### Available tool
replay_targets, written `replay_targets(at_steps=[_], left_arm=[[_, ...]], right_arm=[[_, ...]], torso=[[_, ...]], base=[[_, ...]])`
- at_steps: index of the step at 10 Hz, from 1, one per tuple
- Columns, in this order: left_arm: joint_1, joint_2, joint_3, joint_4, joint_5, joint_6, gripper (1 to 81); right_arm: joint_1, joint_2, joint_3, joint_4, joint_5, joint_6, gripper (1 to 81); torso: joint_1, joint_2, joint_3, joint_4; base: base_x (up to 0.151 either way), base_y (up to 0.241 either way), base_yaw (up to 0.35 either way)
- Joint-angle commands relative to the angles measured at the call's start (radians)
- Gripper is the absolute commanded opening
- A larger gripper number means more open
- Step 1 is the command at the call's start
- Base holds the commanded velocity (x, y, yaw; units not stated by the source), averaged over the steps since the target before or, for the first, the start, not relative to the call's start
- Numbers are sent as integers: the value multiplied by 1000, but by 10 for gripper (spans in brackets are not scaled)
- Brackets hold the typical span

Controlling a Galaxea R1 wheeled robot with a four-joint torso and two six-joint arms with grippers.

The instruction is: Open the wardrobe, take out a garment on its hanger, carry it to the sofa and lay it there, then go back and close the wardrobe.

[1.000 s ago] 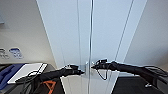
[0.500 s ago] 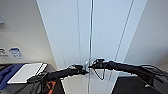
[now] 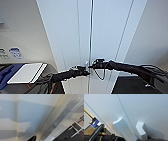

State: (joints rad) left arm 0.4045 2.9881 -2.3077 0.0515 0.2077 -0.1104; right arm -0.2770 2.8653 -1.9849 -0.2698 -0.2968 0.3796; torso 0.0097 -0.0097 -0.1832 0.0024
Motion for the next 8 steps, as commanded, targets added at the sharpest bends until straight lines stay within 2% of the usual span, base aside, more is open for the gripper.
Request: replay_targets(at_steps=[1,7,8], left_arm=[[-164,66,-69,59,-2,2,811],[-169,129,-73,68,-60,2,811],[-169,129,-24,67,-62,-2,811]], right_arm=[[181,24,40,9,27,2,811],[155,27,67,20,67,4,811],[144,15,103,24,67,4,811]], torso=[[0,0,0,0],[0,1,0,0],[0,1,0,0]], base=[[0,0,0],[0,0,0],[0,0,0]])
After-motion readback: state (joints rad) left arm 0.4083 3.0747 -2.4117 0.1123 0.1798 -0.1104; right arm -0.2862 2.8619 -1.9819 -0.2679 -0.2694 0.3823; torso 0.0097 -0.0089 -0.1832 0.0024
